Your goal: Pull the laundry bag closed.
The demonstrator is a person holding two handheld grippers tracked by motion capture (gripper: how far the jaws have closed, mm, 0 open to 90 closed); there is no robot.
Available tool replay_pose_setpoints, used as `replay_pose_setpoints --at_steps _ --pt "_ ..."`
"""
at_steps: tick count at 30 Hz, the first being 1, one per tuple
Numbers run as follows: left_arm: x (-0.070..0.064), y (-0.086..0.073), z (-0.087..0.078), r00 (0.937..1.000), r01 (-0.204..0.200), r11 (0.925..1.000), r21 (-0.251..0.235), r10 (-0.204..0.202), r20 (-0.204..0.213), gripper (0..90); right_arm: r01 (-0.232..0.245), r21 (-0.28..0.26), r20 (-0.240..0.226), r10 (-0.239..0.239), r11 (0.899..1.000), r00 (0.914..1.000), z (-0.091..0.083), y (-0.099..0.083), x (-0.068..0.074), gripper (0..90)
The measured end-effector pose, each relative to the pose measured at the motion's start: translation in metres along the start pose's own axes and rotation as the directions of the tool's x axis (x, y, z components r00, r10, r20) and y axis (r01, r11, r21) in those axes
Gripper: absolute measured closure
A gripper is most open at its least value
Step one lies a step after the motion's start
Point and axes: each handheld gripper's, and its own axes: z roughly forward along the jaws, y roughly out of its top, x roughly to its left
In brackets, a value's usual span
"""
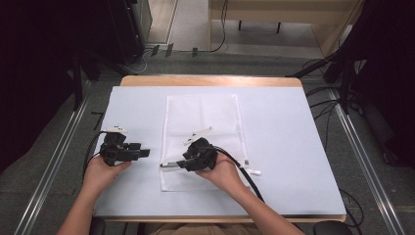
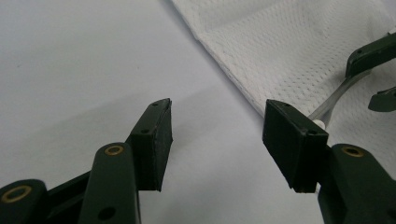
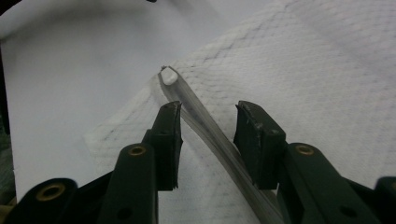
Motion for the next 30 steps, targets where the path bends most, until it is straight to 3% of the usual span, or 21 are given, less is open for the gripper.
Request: replay_pose_setpoints --at_steps 8,15,22,30 --pt "0.000 0.000 -0.001 1.0000 -0.003 1.0000 -0.001 0.003 0.002 42.9 0.031 0.014 -0.007 -0.030 0.999 0.9995 0.017 0.004 0.012 69.3" --pt "-0.004 0.000 0.000 0.9996 -0.028 0.9996 -0.004 0.028 0.006 45.3 0.011 0.036 -0.056 -0.009 0.999 0.9984 0.031 0.009 0.020 70.5" --pt "-0.006 -0.001 -0.002 0.9997 -0.011 0.9999 0.005 0.011 0.022 47.2 0.003 0.053 -0.054 0.000 0.999 0.9985 0.042 0.014 0.023 72.4" --pt "-0.006 -0.002 -0.001 0.9991 -0.021 0.9998 0.002 0.021 0.038 45.7 -0.013 0.067 -0.071 0.018 0.998 0.9973 0.052 0.020 0.024 77.4"
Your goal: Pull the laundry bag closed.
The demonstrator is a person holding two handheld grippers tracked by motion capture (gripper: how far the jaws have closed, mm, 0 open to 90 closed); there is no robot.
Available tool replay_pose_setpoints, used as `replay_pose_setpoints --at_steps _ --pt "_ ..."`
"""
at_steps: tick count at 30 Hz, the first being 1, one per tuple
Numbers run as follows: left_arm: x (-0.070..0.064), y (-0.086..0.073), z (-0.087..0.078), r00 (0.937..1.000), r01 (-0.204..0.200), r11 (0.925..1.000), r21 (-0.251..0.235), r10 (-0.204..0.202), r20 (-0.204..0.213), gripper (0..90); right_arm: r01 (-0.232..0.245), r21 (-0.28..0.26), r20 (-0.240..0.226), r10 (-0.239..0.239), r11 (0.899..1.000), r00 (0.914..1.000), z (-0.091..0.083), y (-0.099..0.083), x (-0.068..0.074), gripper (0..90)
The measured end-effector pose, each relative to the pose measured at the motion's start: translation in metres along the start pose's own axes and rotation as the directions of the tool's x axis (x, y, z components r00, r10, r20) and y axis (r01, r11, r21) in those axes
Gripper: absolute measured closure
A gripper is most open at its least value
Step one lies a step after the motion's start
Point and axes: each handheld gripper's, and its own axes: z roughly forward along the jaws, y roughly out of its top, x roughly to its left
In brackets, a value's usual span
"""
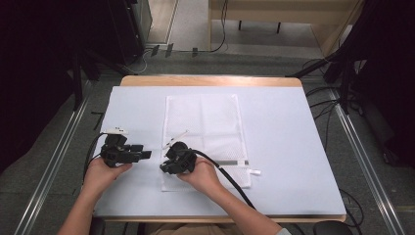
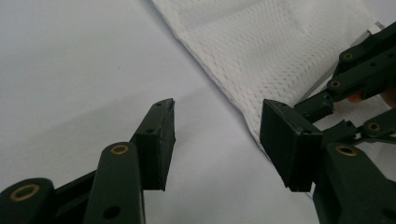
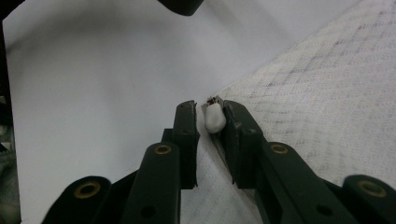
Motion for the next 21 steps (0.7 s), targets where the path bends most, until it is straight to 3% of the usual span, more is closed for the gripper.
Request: replay_pose_setpoints --at_steps 4,9,14,21 --pt "0.000 0.000 0.000 1.0000 -0.007 1.0000 -0.002 0.007 0.004 45.4 -0.022 0.004 -0.008 0.022 1.000 0.9997 0.004 0.003 -0.002 78.0" --pt "0.000 -0.001 0.000 0.9998 -0.017 0.9998 -0.005 0.017 0.013 46.6 -0.016 0.010 -0.001 0.016 1.000 0.9999 0.007 0.005 -0.003 82.8" --pt "-0.001 -0.001 0.001 0.9996 -0.018 0.9998 0.000 0.018 0.021 47.0 0.009 0.024 0.004 -0.009 1.000 0.9999 0.004 0.006 -0.004 87.2" --pt "-0.004 -0.001 0.003 0.9983 -0.034 0.9993 0.015 0.034 0.048 46.8 0.031 0.005 0.025 -0.031 1.000 0.9992 -0.006 0.012 -0.008 87.9"
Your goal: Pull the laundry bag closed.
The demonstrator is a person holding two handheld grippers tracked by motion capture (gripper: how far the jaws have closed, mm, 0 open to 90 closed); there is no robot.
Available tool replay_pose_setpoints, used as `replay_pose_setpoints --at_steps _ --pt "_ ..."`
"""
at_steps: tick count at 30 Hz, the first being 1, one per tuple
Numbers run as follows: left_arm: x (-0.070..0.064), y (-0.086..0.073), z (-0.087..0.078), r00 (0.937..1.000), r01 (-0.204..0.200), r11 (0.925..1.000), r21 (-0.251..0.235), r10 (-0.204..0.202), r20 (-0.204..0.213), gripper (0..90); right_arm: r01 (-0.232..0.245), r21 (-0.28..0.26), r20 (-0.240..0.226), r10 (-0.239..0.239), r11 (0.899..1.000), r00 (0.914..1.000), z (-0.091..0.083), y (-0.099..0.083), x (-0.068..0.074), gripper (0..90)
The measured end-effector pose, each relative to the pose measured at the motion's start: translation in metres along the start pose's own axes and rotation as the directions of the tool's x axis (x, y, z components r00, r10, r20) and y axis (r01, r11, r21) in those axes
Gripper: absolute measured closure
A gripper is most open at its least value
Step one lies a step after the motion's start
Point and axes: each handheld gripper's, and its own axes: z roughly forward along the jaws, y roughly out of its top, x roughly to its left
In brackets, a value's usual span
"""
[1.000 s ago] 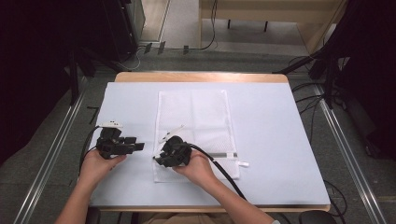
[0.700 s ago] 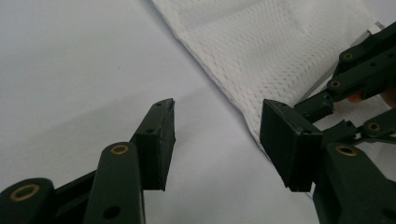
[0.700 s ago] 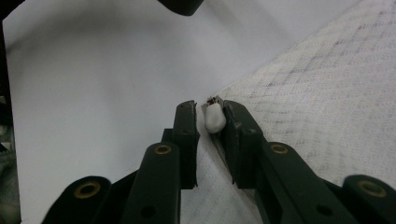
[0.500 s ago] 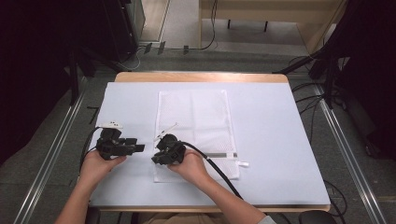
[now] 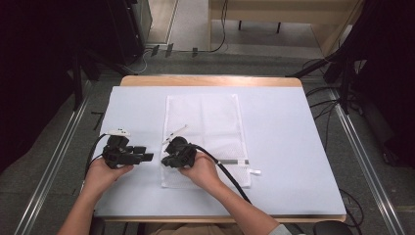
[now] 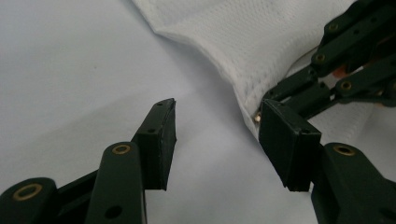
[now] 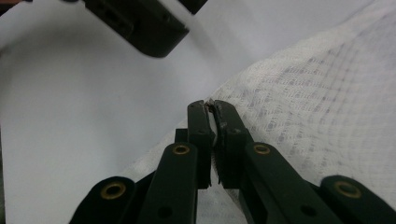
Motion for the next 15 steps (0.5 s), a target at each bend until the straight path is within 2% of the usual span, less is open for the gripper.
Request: replay_pose_setpoints --at_steps 5,11,15 --pt "-0.003 0.001 0.002 0.9998 -0.017 0.9998 0.005 0.017 0.008 46.9 0.009 -0.027 0.018 -0.009 1.000 0.9998 -0.010 0.008 -0.004 87.8" --pt "-0.006 0.002 0.006 0.9991 -0.016 0.9997 0.017 0.015 0.038 47.2 0.018 -0.055 0.027 -0.016 0.998 0.9995 -0.019 0.016 -0.007 87.8" --pt "-0.011 0.003 0.014 0.9975 -0.034 0.9982 0.050 0.030 0.063 48.2 0.018 -0.066 0.025 -0.016 0.998 0.9996 -0.021 0.017 -0.006 87.8"
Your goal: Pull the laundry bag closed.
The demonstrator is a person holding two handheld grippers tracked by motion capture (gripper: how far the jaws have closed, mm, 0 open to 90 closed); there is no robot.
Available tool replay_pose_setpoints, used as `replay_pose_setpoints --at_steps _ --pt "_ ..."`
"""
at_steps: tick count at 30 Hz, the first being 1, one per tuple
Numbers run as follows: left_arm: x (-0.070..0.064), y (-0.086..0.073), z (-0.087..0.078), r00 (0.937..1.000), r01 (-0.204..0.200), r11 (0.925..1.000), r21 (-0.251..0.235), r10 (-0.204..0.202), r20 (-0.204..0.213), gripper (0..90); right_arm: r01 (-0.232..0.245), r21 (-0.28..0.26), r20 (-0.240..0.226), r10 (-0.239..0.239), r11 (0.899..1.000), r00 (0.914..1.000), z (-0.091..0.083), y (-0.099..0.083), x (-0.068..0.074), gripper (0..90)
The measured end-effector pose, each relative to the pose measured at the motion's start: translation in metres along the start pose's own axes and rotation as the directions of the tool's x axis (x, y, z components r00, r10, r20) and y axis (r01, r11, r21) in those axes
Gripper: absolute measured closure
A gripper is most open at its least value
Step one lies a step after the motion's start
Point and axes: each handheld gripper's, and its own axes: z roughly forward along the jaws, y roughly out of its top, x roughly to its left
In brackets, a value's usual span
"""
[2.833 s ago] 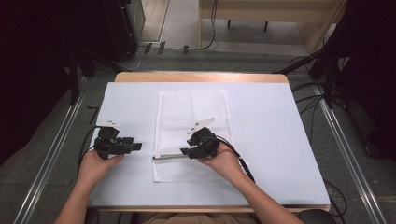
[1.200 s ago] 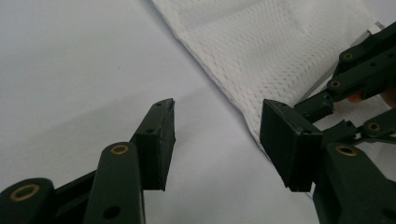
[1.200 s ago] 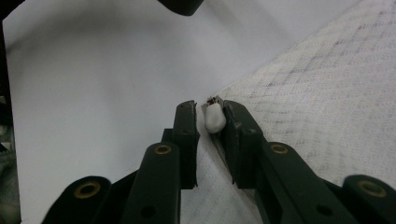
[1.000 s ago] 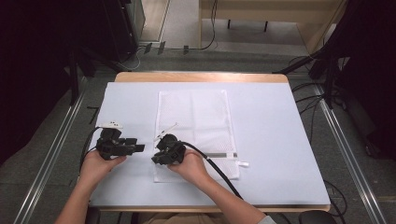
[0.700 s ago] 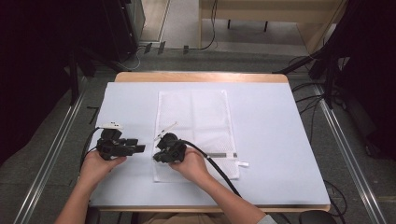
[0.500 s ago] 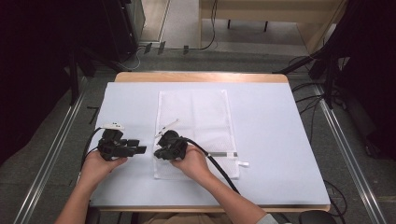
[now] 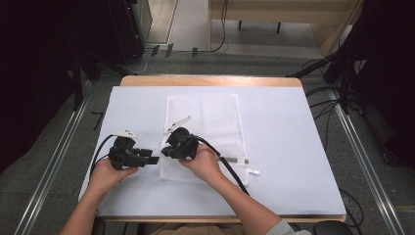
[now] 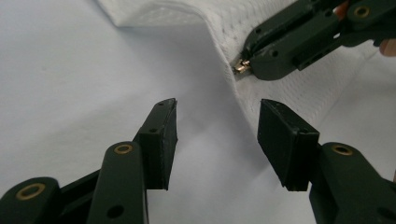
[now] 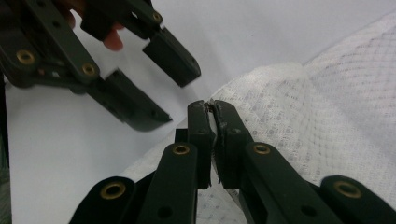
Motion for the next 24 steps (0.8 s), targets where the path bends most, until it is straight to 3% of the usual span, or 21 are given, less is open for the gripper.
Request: replay_pose_setpoints --at_steps 9,12,20,24 --pt "-0.009 0.003 0.012 0.9986 -0.034 0.9986 0.039 0.033 0.041 54.2 0.013 -0.026 -0.037 -0.014 1.000 0.9992 -0.007 0.001 0.005 87.8" --pt "-0.009 0.005 0.014 0.9971 0.000 0.9978 0.066 -0.005 0.075 60.4 0.030 -0.029 -0.050 -0.032 0.999 0.9983 -0.010 0.001 0.008 87.7" --pt "-0.009 0.006 0.016 0.9943 0.009 0.9956 0.094 -0.019 0.105 73.0 0.047 -0.017 -0.085 -0.048 0.999 0.9952 -0.010 0.000 0.010 87.8" --pt "-0.010 0.006 0.016 0.9941 0.006 0.9956 0.094 -0.016 0.108 74.0 0.058 -0.007 -0.091 -0.059 0.998 0.9941 -0.009 0.000 0.011 87.7"
